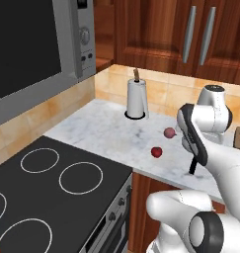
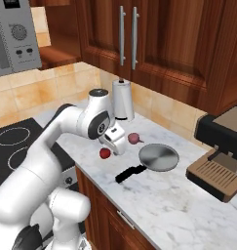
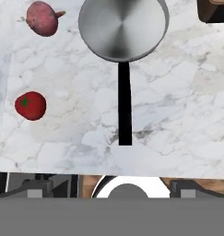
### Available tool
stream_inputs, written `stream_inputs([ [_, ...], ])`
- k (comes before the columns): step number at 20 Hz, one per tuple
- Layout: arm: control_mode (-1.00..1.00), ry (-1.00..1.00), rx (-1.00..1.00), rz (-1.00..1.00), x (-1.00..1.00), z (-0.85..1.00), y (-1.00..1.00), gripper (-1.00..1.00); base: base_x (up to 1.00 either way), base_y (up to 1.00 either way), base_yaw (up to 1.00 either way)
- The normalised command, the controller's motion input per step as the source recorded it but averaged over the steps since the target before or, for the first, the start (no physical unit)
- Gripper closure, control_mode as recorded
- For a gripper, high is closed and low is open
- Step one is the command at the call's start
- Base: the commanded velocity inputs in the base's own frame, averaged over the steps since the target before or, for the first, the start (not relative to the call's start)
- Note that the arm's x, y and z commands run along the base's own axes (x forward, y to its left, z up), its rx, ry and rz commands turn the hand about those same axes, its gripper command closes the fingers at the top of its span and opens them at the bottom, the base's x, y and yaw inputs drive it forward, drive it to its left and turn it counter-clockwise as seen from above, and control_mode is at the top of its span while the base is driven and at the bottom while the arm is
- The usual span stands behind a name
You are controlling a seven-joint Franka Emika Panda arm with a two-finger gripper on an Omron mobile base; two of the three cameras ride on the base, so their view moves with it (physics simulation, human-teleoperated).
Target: Place the pan on the rear right burner on the stove. Then place the tomato and the onion in the pan and turn on the rear right burner.
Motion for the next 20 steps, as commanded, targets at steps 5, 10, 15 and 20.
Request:
stream_inputs([
  [5,-1.00,0.02,0.02,-0.03,0.00,-0.37,-0.23,-1.00,0.00,0.00,0.00],
  [10,-1.00,0.03,0.02,-0.03,0.00,-0.40,-0.14,-1.00,0.00,0.00,0.00],
  [15,-1.00,0.04,0.02,-0.02,0.00,-0.42,-0.14,-1.00,0.00,0.00,0.00],
  [20,-1.00,0.04,0.03,-0.01,0.01,-0.41,-0.13,-1.00,0.00,0.00,0.00],
])
